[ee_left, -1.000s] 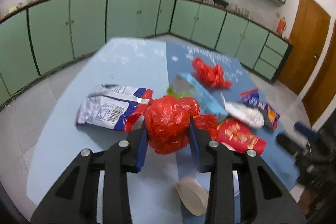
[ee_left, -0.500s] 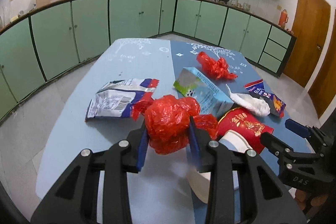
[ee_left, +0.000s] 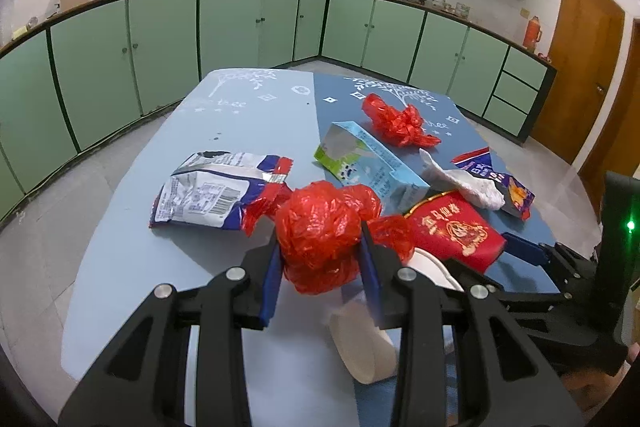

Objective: Collect trash
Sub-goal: 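Grasp the red paper cup with the right gripper while the left gripper holds the red bag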

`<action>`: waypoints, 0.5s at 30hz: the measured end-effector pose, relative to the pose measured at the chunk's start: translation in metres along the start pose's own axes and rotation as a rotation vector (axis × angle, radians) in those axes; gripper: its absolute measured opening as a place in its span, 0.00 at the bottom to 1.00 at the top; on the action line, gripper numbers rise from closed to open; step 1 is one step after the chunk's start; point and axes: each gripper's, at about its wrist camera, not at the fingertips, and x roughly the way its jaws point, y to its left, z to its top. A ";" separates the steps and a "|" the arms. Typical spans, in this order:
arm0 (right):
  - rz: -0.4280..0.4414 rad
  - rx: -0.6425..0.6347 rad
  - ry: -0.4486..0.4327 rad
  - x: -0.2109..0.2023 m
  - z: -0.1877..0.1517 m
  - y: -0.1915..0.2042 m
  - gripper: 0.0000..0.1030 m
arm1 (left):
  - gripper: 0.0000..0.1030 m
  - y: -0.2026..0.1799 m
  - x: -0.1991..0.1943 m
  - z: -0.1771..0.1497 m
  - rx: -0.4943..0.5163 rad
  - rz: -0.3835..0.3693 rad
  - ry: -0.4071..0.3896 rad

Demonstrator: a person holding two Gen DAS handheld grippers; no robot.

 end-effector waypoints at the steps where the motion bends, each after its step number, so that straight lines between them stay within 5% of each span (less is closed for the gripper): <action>1: 0.015 -0.001 -0.003 -0.001 0.001 0.001 0.68 | 0.32 -0.001 -0.001 0.000 -0.001 -0.003 -0.001; 15: 0.073 0.042 -0.107 -0.043 0.019 -0.006 0.62 | 0.32 -0.018 -0.021 0.009 0.020 -0.066 -0.055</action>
